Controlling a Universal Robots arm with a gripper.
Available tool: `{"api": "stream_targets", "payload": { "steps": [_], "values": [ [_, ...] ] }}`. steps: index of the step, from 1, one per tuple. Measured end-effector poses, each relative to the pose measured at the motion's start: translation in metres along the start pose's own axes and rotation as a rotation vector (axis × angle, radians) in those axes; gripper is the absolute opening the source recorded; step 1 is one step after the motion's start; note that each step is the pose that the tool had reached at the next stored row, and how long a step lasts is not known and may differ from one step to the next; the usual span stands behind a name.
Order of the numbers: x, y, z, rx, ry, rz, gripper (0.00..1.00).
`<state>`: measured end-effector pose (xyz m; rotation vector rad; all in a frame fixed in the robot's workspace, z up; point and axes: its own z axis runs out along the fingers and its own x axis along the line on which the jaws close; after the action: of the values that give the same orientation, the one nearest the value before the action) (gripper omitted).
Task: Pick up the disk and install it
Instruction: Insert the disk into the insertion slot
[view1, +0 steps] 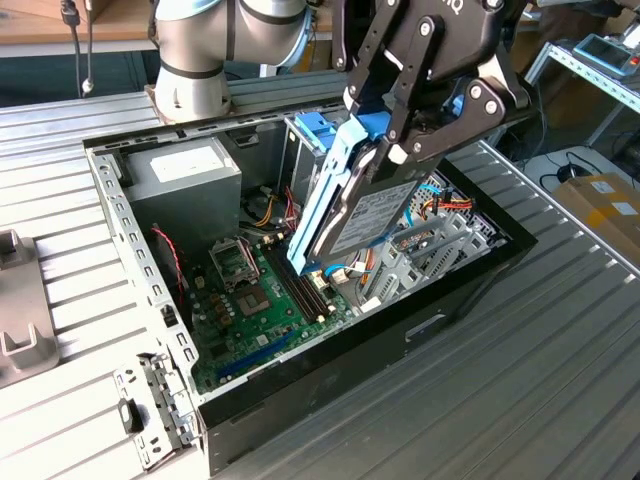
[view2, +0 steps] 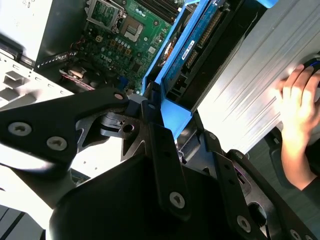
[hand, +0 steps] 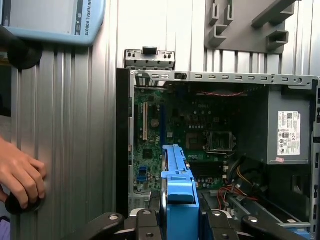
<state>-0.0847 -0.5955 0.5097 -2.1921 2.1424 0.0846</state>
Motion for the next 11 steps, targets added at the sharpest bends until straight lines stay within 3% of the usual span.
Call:
{"api": "stream_targets", "payload": {
  "steps": [7,11],
  "values": [
    [0.0003,-0.0056,0.0024,0.0000,0.0010,0.000,0.37],
    [0.0007,-0.0126,0.0042,-0.0001,0.0019,0.000,0.37]
  ]
}}
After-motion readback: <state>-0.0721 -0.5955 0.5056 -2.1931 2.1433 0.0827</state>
